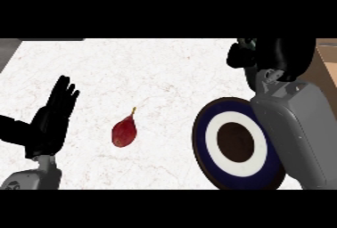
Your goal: Pick the eggplant from the plate and place it in the cardboard box
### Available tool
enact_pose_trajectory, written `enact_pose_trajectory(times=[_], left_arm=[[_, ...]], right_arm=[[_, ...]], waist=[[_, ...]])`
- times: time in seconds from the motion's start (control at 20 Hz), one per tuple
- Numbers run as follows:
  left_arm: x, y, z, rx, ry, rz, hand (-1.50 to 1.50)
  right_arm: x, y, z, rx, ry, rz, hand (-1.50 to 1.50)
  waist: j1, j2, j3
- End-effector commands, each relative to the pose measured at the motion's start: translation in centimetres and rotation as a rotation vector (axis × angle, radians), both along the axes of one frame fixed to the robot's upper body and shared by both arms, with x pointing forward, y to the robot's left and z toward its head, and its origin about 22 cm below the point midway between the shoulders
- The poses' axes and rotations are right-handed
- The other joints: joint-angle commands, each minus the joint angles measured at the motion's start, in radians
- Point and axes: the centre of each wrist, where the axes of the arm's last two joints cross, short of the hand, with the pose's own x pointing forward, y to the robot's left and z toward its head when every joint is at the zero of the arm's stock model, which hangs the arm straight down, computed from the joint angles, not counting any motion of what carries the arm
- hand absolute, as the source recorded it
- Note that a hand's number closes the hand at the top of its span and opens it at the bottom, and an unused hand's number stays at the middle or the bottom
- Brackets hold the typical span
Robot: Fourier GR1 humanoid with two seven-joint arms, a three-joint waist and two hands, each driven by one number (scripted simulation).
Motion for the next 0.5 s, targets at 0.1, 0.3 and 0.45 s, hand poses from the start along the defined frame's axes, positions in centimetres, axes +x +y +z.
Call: enact_pose_trajectory(times=[0.1,0.3,0.45], left_arm=[[-1.4,-0.5,1.1,0.014,-0.013,0.010,0.00],[-0.4,1.2,0.7,-0.013,-0.002,-0.010,0.00],[0.7,-0.1,1.2,-0.001,0.000,-0.014,0.00]], right_arm=[[-0.5,-6.3,0.2,0.020,0.047,-0.109,1.50],[1.5,-10.6,2.0,0.048,0.010,-0.166,1.50],[2.6,-14.3,0.6,-0.044,0.027,-0.249,1.50]], waist=[[0.001,-0.002,0.001],[0.007,0.002,0.000],[0.008,0.005,0.000]])
